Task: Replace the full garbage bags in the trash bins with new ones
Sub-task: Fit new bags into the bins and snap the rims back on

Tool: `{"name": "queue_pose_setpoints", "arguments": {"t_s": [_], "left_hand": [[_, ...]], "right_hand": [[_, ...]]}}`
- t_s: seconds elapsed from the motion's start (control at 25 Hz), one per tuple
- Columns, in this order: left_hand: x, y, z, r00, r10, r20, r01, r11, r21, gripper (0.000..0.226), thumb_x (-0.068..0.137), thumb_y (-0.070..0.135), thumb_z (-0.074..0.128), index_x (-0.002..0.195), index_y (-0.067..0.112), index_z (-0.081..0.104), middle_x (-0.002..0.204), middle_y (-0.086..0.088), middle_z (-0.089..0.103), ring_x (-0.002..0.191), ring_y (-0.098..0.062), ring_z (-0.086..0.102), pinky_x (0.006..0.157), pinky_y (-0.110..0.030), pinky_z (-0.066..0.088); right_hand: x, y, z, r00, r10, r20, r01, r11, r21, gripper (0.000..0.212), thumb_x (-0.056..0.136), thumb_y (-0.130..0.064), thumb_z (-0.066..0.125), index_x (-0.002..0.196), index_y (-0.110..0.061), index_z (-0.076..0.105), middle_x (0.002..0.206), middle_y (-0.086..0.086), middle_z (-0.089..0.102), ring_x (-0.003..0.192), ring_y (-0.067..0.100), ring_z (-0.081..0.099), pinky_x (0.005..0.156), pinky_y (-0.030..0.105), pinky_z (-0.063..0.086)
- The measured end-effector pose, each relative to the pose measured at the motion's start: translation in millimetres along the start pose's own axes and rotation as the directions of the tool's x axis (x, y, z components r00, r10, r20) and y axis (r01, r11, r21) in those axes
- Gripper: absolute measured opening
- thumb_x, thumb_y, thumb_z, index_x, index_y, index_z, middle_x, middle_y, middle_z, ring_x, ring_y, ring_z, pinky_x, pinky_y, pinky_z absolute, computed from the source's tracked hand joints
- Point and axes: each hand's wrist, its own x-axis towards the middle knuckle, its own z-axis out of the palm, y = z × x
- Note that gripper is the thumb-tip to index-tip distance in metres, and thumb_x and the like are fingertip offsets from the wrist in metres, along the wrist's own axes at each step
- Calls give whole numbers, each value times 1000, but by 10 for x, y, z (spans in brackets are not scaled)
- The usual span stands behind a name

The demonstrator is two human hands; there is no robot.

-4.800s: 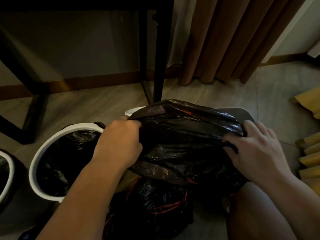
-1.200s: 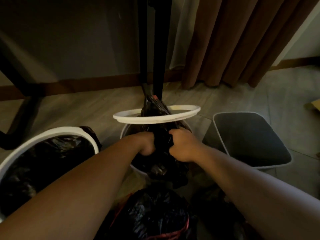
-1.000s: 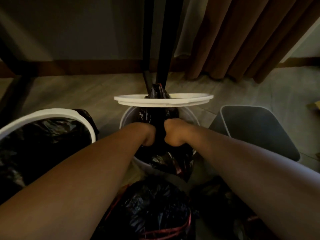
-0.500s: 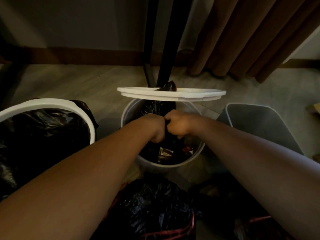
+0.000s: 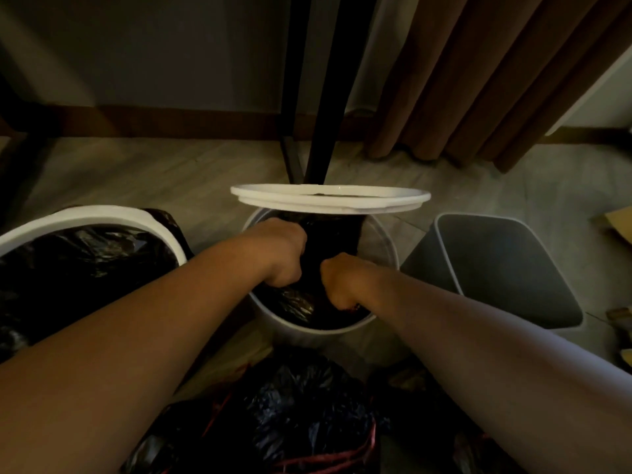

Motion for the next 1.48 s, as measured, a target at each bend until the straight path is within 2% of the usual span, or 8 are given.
{"name": "queue_pose_setpoints", "arguments": {"t_s": [0.2,0.4,0.6,0.8,1.0,1.24,1.36,1.48], "left_hand": [[-86,-31,-93,996,0,-84,0,1000,6,33,91,17,68,124,15,67,123,-7,65,104,-23,63,81,-30,52],[-299,-32,-227,983,97,-154,-97,995,8,35,89,14,65,120,30,66,103,5,56,92,-15,51,62,-24,37],[-544,-171,-282,970,86,-226,-108,990,-86,20,87,16,74,98,33,71,82,16,51,73,-3,52,54,-16,35],[-711,-184,80,864,48,-501,-125,985,-122,34,90,37,72,122,27,73,111,5,67,105,-19,65,81,-30,52],[-648,-117,234,970,70,-231,-131,956,-262,82,85,23,75,158,31,40,145,3,46,133,-17,47,97,-18,36],[-792,-194,298,835,-54,-548,-118,955,-273,43,89,20,73,130,31,72,146,0,58,134,-20,53,107,-24,34],[-808,-349,266,849,-71,-523,-54,974,-221,78,82,45,79,151,23,52,150,0,55,137,-24,50,113,-36,38],[-865,-425,291,879,-113,-463,-15,965,-263,101,72,56,81,158,33,34,148,11,43,134,-14,43,100,-29,40]], "right_hand": [[169,-52,94,993,9,117,4,994,-111,46,91,-11,74,135,-5,60,134,17,64,118,33,66,80,28,46],[-259,251,-247,953,54,-296,72,914,398,11,85,-16,72,85,-25,67,91,1,69,83,22,69,72,34,60],[-771,607,-265,934,274,-228,158,254,954,23,86,10,72,97,-11,71,104,13,63,81,23,67,54,29,59],[-923,903,42,844,439,-309,250,188,950,22,87,-1,76,82,-21,82,89,4,79,76,10,74,52,17,51],[-909,972,103,872,353,-339,288,189,939,20,92,-11,74,95,-29,82,92,-10,80,81,2,76,58,13,54],[-899,1048,207,845,418,-333,292,160,943,48,83,10,76,102,-35,71,116,2,71,94,21,78,70,39,66],[-849,1108,227,771,569,-286,379,-49,924,26,89,8,70,93,-18,74,105,11,76,91,24,79,74,35,64],[-843,1158,291,863,427,-272,401,-249,882,34,82,2,80,113,-11,73,106,9,79,99,26,78,78,33,64]]}}
